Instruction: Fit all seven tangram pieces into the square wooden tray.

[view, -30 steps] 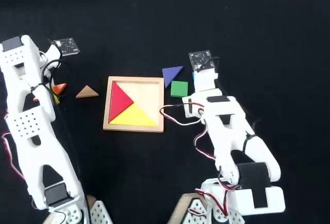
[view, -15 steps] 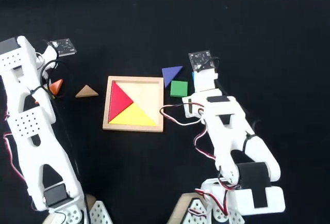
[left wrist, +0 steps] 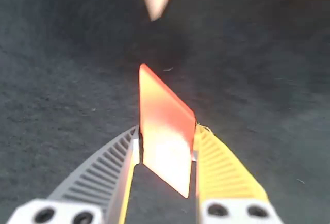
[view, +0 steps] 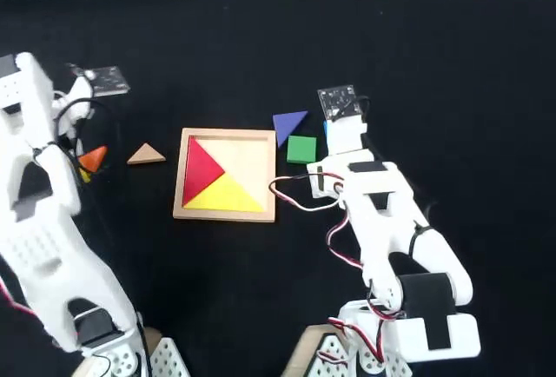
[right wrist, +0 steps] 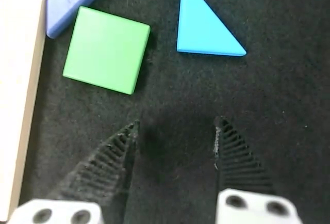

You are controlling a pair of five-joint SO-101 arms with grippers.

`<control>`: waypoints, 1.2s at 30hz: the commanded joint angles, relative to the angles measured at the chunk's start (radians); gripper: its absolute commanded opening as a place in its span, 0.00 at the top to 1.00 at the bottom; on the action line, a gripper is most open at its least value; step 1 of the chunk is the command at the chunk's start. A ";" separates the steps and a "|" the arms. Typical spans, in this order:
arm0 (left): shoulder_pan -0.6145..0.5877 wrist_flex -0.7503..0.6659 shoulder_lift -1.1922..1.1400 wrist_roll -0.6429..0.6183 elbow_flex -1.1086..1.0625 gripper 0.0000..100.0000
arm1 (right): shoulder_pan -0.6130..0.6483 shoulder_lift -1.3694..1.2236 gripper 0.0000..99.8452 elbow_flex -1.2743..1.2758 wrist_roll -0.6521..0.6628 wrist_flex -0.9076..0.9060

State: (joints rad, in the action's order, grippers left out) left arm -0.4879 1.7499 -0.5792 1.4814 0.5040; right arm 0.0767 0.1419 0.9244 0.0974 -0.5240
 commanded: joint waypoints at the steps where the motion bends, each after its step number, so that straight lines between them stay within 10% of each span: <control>1: 0.128 0.009 0.468 0.124 -0.326 0.92 | -0.012 0.010 0.78 -0.031 0.008 0.012; 11: 0.610 -0.095 1.092 -0.763 -0.610 0.92 | -0.031 0.039 0.78 -0.045 0.000 -0.048; 21: 0.759 -0.242 0.878 -1.508 -0.619 0.92 | -0.201 0.079 0.78 -0.056 -0.104 -0.037; 36: 0.918 -0.512 0.566 -2.051 -0.680 0.92 | -0.308 0.077 0.78 -0.074 -0.209 -0.009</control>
State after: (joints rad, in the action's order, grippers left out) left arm 0.4388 1.3280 0.0345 -0.4012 -0.1542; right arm -0.2194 0.1834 0.9214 -0.1005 -0.5547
